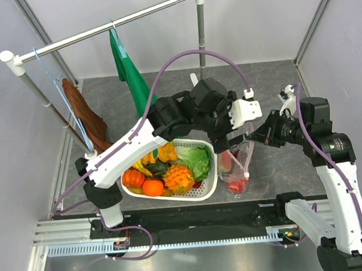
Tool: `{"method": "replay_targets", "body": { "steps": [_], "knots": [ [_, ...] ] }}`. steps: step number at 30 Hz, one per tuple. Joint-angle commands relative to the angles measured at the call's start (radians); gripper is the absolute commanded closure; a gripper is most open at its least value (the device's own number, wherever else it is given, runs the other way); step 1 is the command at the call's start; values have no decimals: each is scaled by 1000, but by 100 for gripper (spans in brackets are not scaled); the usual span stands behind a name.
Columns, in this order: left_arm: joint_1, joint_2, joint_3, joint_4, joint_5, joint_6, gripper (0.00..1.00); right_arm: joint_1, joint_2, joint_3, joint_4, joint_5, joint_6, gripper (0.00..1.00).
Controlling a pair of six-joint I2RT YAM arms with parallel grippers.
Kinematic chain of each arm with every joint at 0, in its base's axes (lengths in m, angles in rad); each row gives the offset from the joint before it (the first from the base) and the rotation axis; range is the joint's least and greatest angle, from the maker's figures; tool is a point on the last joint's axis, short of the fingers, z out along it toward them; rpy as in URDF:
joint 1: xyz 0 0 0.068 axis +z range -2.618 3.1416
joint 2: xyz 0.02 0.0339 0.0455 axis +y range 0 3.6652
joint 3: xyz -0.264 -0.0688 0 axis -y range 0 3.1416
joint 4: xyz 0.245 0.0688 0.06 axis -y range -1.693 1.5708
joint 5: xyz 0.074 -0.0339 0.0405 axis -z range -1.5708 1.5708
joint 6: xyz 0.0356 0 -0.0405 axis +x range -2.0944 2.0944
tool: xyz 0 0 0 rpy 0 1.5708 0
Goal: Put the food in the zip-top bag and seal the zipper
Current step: Place the fake fruit in the zipper food storage bag, then pick up the fake fruit from the bin.
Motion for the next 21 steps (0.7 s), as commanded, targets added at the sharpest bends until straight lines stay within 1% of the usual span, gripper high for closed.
{"method": "replay_targets", "body": {
  "steps": [1,2,3,4,5,7,8,10,11,13,14,15,17,19,21],
  "knots": [
    [61,-174,-96,65,186,-53,0,-3,3,-6,26,7,6,100],
    [86,-196,-138,65,229,-60,0,-2,5,-9,25,12,0,100],
    [141,-216,-161,53,284,-48,0,-3,3,-7,22,17,-2,100],
    [164,-267,-192,21,393,-18,0,-3,5,-7,19,21,-5,100],
    [178,-294,-270,12,407,51,0,-3,3,-7,20,23,-6,100],
    [204,-382,-362,-11,433,149,0,-3,3,-9,17,23,-6,100],
    [209,-418,-463,-22,429,238,0,-3,3,-10,16,27,-8,100],
    [220,-494,-552,-37,418,314,1,-2,3,-12,13,29,-13,100],
    [220,-515,-626,-71,423,411,2,-2,0,-13,11,30,-11,100],
    [220,-551,-688,-88,401,472,6,-3,-2,-16,11,31,-11,100],
    [220,-579,-746,-115,389,545,8,-2,-2,-18,11,32,-11,100],
    [220,-590,-773,-117,377,567,14,-2,-3,-21,11,31,-10,100],
    [221,-607,-836,-132,319,614,19,-3,-2,-19,8,32,-10,100],
    [236,-615,-888,-152,279,668,21,-2,0,-16,6,31,-11,100],
    [267,-636,-933,-134,233,705,24,-2,0,-16,8,32,-13,100]
  ]
}}
